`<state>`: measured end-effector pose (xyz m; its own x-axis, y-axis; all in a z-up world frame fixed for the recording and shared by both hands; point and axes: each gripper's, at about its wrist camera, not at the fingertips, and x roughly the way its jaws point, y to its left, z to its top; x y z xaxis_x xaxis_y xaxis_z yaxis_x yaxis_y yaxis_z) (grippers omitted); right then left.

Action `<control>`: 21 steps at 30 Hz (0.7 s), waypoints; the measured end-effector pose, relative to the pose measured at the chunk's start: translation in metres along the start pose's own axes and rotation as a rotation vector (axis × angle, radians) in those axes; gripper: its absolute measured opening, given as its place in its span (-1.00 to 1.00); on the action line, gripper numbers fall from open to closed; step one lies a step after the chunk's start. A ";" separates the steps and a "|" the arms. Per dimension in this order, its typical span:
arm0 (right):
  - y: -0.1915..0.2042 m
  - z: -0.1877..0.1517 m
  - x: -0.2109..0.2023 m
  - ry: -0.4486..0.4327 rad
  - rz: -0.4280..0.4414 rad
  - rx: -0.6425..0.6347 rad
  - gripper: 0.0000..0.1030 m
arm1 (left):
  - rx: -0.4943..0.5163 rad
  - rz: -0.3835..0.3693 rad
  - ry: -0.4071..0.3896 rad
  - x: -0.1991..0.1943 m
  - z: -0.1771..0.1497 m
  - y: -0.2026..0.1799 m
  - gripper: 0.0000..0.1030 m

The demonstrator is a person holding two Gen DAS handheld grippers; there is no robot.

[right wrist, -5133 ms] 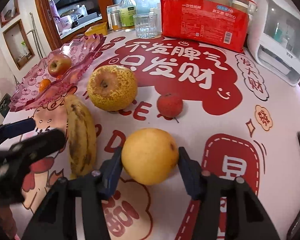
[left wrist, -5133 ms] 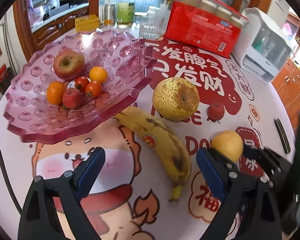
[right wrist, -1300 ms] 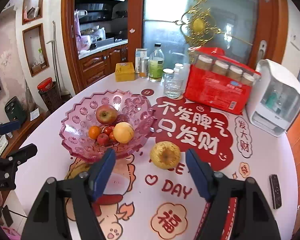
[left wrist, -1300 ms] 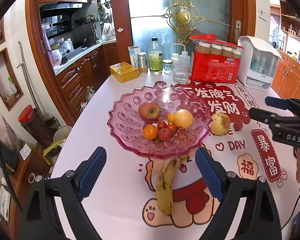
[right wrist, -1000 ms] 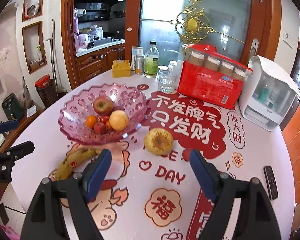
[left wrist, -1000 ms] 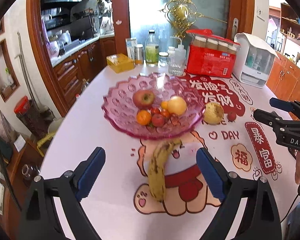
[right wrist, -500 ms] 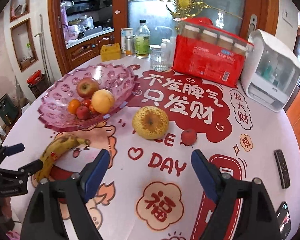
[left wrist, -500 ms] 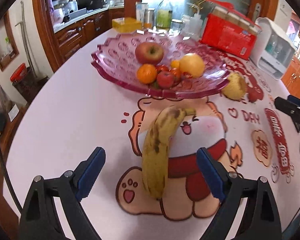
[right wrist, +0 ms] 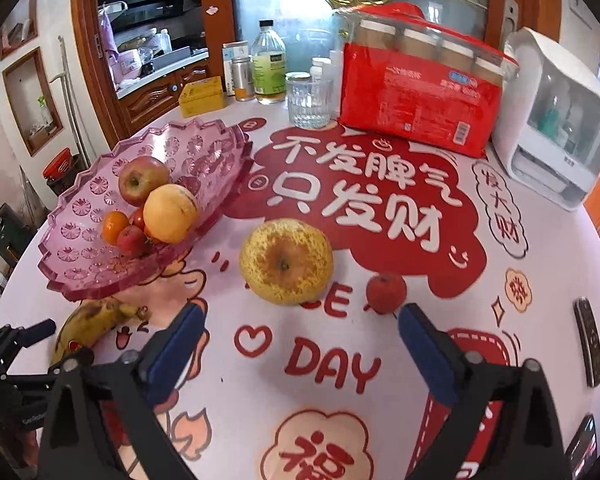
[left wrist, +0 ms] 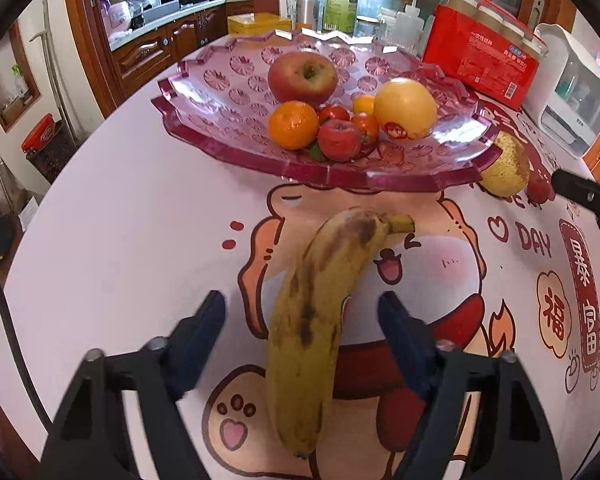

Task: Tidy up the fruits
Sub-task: 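Grasp the large speckled pear with the right gripper while the left holds the banana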

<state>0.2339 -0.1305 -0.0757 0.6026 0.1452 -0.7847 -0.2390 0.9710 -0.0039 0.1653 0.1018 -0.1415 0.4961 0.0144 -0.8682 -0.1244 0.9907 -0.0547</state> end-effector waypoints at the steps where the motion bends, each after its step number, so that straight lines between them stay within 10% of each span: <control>1: 0.002 0.002 0.001 -0.006 -0.003 -0.008 0.97 | -0.003 0.000 0.011 0.003 0.000 0.000 0.25; 7: 0.010 0.020 0.014 -0.034 -0.041 -0.032 0.99 | 0.002 -0.011 0.006 0.005 -0.001 -0.003 -0.21; 21: 0.007 0.027 0.083 0.064 -0.065 -0.003 0.99 | -0.024 -0.024 0.016 -0.005 -0.010 -0.001 -0.32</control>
<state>0.3028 -0.1062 -0.1243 0.5675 0.0691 -0.8205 -0.2034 0.9774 -0.0584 0.1547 0.0993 -0.1423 0.4856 -0.0115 -0.8741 -0.1338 0.9872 -0.0873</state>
